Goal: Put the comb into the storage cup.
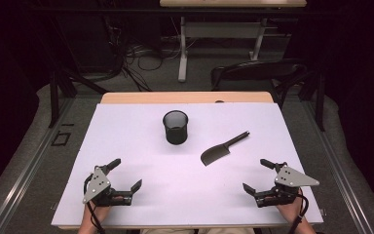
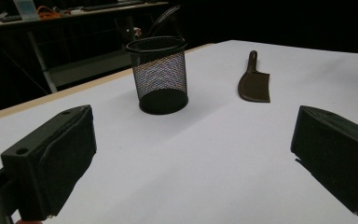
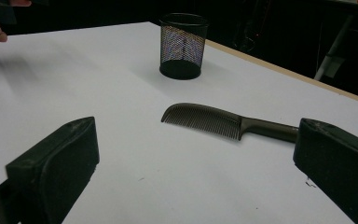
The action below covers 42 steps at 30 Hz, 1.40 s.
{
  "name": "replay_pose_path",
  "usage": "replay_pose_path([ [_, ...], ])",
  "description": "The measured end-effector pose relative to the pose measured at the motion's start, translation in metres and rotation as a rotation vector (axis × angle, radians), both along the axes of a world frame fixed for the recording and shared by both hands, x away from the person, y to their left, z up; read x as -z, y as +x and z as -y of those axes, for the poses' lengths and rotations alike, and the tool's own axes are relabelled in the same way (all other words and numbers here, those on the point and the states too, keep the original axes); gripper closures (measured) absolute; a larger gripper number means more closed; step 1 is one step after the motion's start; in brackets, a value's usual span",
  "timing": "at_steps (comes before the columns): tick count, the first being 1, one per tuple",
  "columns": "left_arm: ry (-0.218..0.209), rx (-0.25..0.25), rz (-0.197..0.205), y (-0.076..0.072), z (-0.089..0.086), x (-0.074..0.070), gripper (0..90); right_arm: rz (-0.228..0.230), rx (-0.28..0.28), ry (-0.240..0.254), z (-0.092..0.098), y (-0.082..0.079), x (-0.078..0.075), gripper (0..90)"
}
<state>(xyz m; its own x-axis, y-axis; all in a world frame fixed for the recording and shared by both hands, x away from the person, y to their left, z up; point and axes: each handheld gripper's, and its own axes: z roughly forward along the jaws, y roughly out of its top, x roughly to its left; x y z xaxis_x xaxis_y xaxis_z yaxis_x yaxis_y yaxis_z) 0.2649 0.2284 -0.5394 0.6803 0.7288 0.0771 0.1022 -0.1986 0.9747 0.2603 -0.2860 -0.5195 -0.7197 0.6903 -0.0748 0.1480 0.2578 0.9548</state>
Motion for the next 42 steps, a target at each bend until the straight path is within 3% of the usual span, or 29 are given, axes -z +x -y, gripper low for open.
replay_pose_path([
  [17,0.003,0.005,-0.006,0.003,0.002,0.0,0.1,-0.021,0.003,-0.027,-0.001,0.009,0.002,0.0],
  [42,0.008,-0.003,-0.008,0.0,0.001,0.001,0.1,-0.097,0.066,-0.07,-0.005,0.057,-0.004,0.0],
])
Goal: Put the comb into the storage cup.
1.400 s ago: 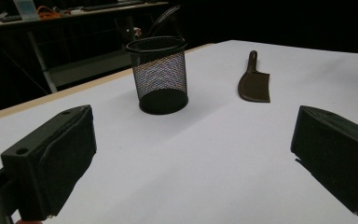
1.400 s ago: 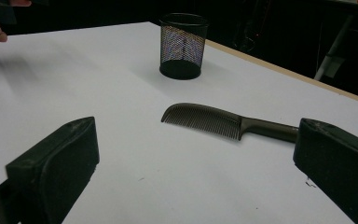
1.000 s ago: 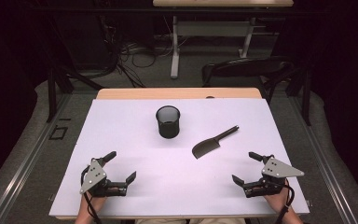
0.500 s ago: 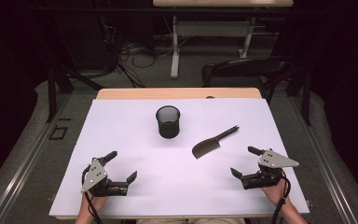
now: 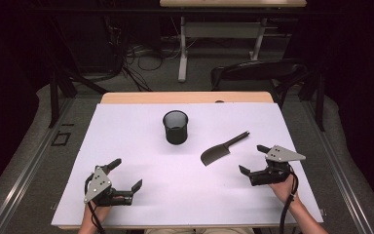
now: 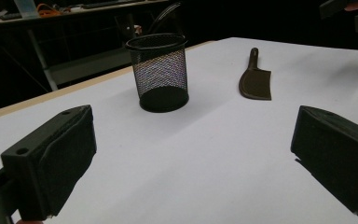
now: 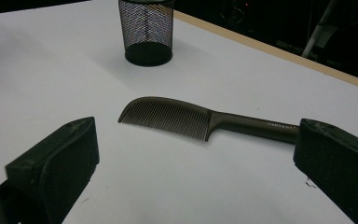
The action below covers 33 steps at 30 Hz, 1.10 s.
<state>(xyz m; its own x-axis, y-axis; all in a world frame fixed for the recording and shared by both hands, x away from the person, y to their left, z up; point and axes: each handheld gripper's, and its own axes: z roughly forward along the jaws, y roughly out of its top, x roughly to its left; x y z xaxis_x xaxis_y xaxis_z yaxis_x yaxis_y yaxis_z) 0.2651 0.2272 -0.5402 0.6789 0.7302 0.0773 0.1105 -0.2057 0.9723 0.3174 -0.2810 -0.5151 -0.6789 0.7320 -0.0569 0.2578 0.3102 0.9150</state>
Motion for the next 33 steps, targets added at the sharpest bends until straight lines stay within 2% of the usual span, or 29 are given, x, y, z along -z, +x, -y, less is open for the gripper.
replay_pose_path([
  [13,0.008,0.009,-0.001,0.0,0.002,0.0,0.1,-0.019,0.022,-0.021,0.0,0.021,-0.004,0.0],
  [28,0.008,0.008,-0.002,0.002,0.003,0.001,0.1,-0.047,0.021,-0.052,-0.003,0.042,-0.005,0.0],
  [33,0.011,0.013,-0.001,0.002,0.003,0.0,0.1,-0.041,0.023,-0.043,-0.003,0.049,-0.007,0.0],
])
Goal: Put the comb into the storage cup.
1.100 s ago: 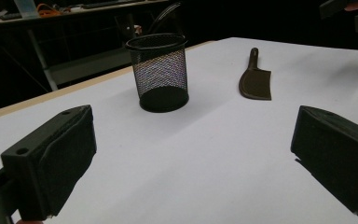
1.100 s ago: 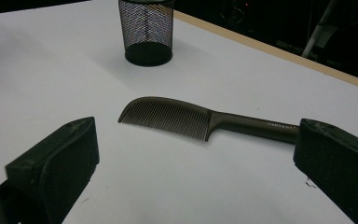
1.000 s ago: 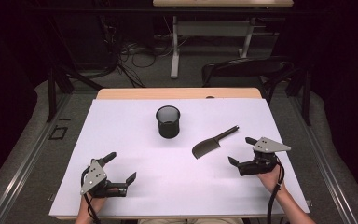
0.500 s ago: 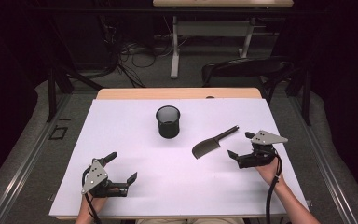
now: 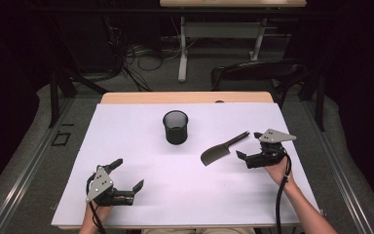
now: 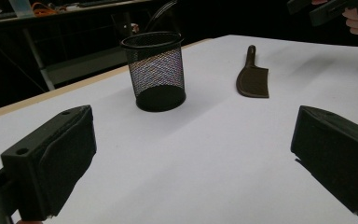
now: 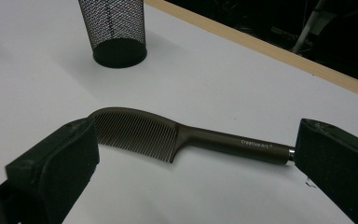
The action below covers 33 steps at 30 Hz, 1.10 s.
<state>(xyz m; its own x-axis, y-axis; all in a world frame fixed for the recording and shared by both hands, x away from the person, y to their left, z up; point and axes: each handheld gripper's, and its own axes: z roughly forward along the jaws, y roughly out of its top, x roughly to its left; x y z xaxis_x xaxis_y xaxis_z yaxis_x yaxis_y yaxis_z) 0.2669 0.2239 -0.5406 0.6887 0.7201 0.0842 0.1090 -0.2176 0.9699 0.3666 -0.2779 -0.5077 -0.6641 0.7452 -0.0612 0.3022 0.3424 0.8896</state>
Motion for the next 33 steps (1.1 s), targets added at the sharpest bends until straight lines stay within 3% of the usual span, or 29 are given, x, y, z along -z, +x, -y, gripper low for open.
replay_pose_path([
  [13,0.001,0.003,-0.001,0.002,0.0,0.0,0.1,-0.033,0.015,0.024,-0.001,0.02,-0.004,0.0],
  [24,0.006,0.007,-0.004,0.002,0.001,0.0,0.1,-0.053,0.032,0.002,-0.008,0.039,-0.003,0.6],
  [26,0.001,0.005,-0.005,0.002,0.001,0.001,0.1,-0.056,0.041,0.002,-0.008,0.044,-0.004,13.2],
  [29,0.002,0.004,-0.002,0.002,0.0,0.0,0.1,-0.065,0.048,-0.004,-0.009,0.049,-0.005,15.7],
  [33,0.003,0.004,-0.002,0.002,0.001,0.0,0.2,-0.07,0.084,-0.033,-0.01,0.059,-0.005,36.0],
])
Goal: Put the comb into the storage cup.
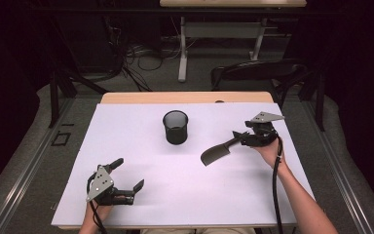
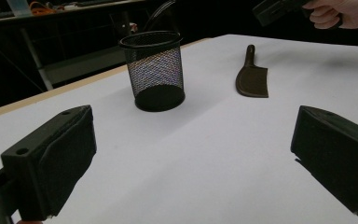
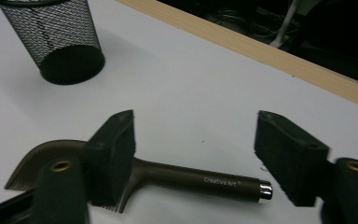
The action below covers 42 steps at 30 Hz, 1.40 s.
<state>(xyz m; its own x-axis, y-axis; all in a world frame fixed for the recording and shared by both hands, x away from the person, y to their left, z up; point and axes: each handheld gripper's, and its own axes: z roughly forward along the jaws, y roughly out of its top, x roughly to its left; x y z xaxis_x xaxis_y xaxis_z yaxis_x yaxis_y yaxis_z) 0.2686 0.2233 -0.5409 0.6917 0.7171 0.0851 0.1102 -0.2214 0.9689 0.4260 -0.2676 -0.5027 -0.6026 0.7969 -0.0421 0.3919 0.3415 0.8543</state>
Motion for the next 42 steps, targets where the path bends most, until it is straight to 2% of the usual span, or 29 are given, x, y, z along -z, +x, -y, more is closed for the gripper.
replay_pose_path([
  [5,0.0,0.001,-0.002,0.0,0.0,0.0,0.2,-0.007,0.033,-0.024,0.003,0.007,0.002,69.8],
  [7,0.0,0.0,-0.005,0.0,0.001,0.0,0.2,-0.005,0.05,-0.045,0.004,0.01,0.004,79.1],
  [8,0.0,0.0,-0.005,0.0,0.001,0.0,0.2,-0.005,0.05,-0.045,0.004,0.01,0.004,79.1],
  [9,0.003,0.0,-0.006,0.0,0.0,0.0,0.2,-0.008,0.064,-0.068,0.006,0.013,0.007,86.7],
  [10,0.001,0.001,-0.006,0.0,0.001,0.0,0.2,-0.005,0.073,-0.077,0.006,0.014,0.007,89.2],
  [13,0.002,0.002,-0.003,0.0,0.001,0.0,0.2,-0.009,0.088,-0.104,0.007,0.02,0.011,90.0],
  [16,0.001,0.003,-0.003,0.0,0.001,0.0,0.2,-0.013,0.089,-0.13,0.007,0.023,0.013,90.0],
  [17,0.001,0.004,-0.002,0.0,0.001,0.0,0.2,-0.016,0.085,-0.155,0.006,0.026,0.016,90.0],
  [23,0.001,0.004,-0.002,0.0,0.001,0.0,0.2,-0.029,0.089,-0.199,0.001,0.032,0.025,90.0],
  [25,0.002,0.002,-0.002,0.0,0.001,0.0,0.2,-0.035,0.089,-0.23,0.0,0.036,0.029,90.0],
  [32,0.001,0.002,-0.001,0.001,0.001,0.0,0.2,-0.051,0.106,-0.224,0.001,0.042,0.037,90.0],
  [37,0.001,-0.001,0.001,0.0,0.001,0.0,0.2,-0.067,0.119,-0.215,0.002,0.048,0.036,90.0],
  [42,0.001,-0.001,0.002,0.0,0.0,0.0,0.2,-0.096,0.11,-0.251,0.001,0.051,0.039,90.0],
])
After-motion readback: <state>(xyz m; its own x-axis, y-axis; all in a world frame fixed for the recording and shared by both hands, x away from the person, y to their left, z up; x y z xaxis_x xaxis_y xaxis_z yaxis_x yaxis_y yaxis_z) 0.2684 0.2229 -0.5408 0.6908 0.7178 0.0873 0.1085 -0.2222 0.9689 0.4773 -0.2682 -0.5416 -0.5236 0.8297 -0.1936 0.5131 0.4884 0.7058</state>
